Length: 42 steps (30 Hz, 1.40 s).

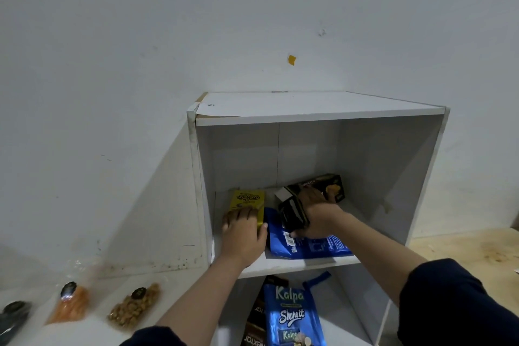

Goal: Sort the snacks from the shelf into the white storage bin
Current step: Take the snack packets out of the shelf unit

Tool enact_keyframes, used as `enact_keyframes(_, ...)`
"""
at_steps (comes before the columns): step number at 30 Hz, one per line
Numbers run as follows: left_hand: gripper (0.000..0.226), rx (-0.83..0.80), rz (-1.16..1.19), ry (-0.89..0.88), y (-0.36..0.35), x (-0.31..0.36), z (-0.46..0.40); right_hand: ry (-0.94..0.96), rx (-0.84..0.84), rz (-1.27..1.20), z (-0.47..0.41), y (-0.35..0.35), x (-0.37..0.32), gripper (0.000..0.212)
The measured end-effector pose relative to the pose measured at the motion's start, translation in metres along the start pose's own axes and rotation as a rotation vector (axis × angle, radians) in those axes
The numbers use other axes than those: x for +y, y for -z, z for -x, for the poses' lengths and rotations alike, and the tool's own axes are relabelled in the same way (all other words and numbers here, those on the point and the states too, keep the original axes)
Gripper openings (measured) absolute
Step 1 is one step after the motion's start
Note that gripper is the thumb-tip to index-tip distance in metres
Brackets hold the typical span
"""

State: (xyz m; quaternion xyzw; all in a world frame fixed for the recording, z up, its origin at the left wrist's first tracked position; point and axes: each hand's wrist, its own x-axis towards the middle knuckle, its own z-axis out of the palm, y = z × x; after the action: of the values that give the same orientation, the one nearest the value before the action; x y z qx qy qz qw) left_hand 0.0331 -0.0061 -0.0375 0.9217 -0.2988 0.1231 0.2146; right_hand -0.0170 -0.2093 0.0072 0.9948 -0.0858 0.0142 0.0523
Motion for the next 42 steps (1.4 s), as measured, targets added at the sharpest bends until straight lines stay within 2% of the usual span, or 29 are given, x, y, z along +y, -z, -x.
enact_keyframes(4,0.041,0.005,-0.012,0.000,0.001,0.000,0.003,-0.011,0.104,0.028,0.013,0.012,0.001,0.114)
enact_keyframes(7,0.040,0.018,-0.015,-0.003,0.004,0.000,0.005,-0.017,0.044,0.055,0.017,0.024,0.003,0.100)
enact_keyframes(12,0.036,-0.005,-0.022,0.077,0.013,0.003,0.011,-0.030,-0.131,0.019,0.027,0.034,0.007,0.090)
enact_keyframes(15,0.032,0.002,0.016,0.090,0.014,0.000,0.014,-0.016,-0.138,0.013,0.028,0.039,0.009,0.102)
enact_keyframes(19,0.033,0.041,-0.006,0.085,0.015,-0.002,0.020,-0.021,-0.127,0.116,0.034,0.048,0.011,0.068)
enact_keyframes(23,0.042,0.056,0.007,0.134,0.019,-0.001,0.025,-0.059,-0.157,-0.010,0.043,0.052,0.010,0.076)
enact_keyframes(25,0.045,0.049,0.019,0.127,0.022,0.000,0.027,-0.083,-0.196,-0.088,0.044,0.051,0.009,0.089)
enact_keyframes(28,0.048,0.012,0.054,0.132,0.030,0.002,0.030,-0.123,-0.261,0.024,0.047,0.053,0.004,0.113)
enact_keyframes(31,0.046,-0.021,0.094,0.151,0.034,0.005,0.036,-0.136,-0.305,0.089,0.053,0.046,-0.003,0.118)
enact_keyframes(33,0.040,-0.030,0.146,0.176,0.036,0.006,0.040,-0.157,-0.326,-0.045,0.058,0.038,-0.006,0.122)
enact_keyframes(37,0.031,-0.035,0.153,0.188,0.039,0.011,0.047,-0.148,-0.417,-0.326,0.071,0.042,-0.007,0.108)
enact_keyframes(42,0.035,-0.028,0.154,0.228,0.043,0.018,0.057,-0.088,-0.452,-0.213,0.083,0.043,-0.012,0.123)
